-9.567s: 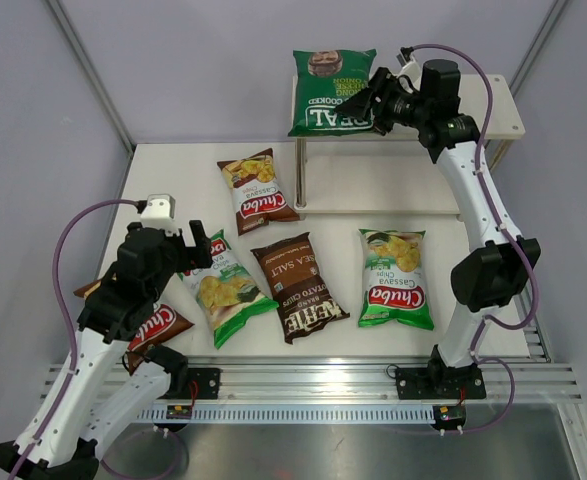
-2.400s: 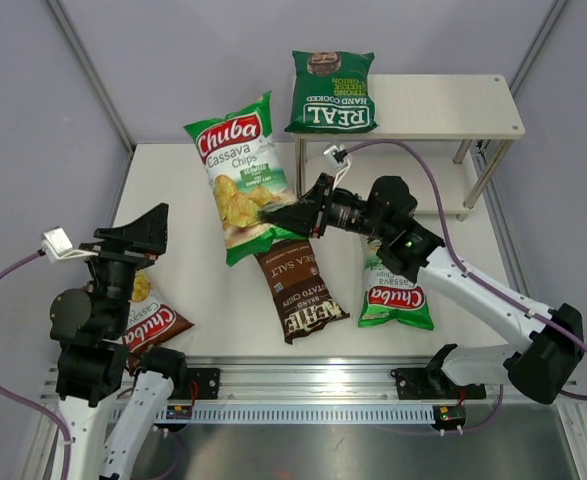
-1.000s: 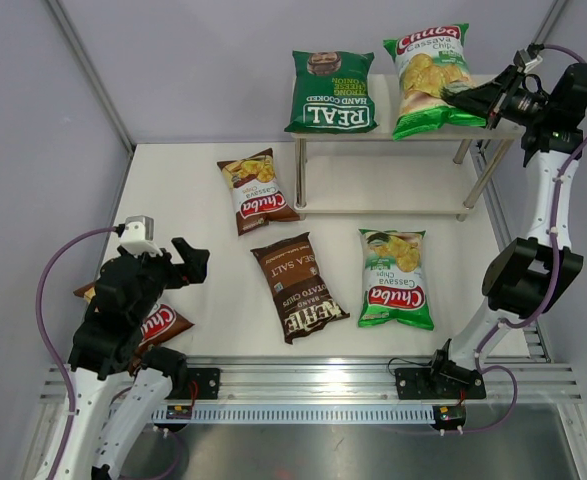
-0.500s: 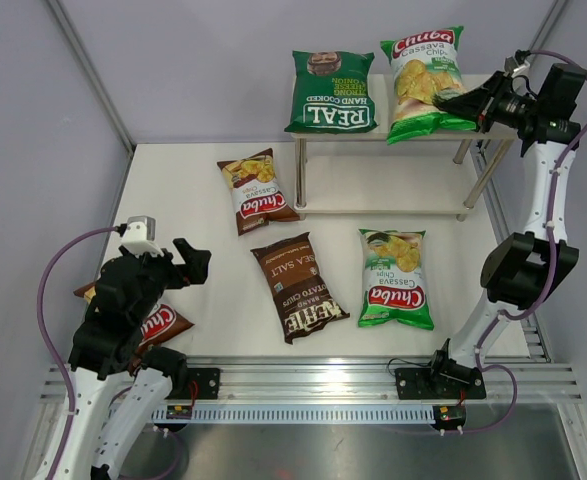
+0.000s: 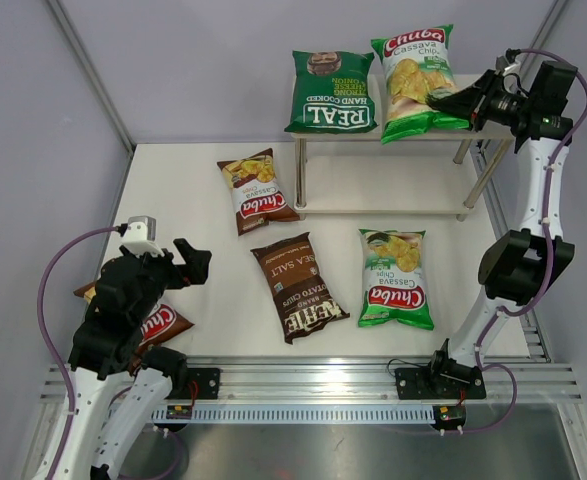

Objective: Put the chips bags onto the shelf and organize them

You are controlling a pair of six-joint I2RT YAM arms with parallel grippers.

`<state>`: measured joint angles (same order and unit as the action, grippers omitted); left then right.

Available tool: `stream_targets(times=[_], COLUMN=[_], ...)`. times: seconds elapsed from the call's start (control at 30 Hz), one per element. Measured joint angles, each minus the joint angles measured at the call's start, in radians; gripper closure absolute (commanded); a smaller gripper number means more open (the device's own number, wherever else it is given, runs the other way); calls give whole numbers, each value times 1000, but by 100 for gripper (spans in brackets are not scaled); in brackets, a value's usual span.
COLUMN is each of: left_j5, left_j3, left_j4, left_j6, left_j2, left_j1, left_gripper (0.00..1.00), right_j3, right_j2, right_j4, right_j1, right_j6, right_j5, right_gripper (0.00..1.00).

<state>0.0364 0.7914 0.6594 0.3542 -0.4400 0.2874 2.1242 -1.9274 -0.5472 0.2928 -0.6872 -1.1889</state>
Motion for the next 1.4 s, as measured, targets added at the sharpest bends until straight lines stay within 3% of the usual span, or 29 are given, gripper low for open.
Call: stream_targets(times=[0.47,1.03,1.17,1.27,1.3,1.4], left_j5=[0,-4,-5,-5,-5,-5], left_j3=[0,0,0,0,0,0], left_j4=[0,0,0,0,0,0], left_j6=[0,0,0,0,0,0], left_j2=[0,0,0,0,0,0], left_j1=[0,0,0,0,0,0], left_gripper=[1,1,1,1,1,1], right_j3=[-141,-103,-83,-58,-51,-27], right_j2=[25,25,22,20,20,20], right_j4=[223,197,157,116,101,59], right_j1=[-23,-59,-59,-59,-59,-58], right_j6=[-178,-164,-138,-104,-92,-57], right_j5=[45,55,58,70,75,100], right_gripper=[78,72,58,42,32,27])
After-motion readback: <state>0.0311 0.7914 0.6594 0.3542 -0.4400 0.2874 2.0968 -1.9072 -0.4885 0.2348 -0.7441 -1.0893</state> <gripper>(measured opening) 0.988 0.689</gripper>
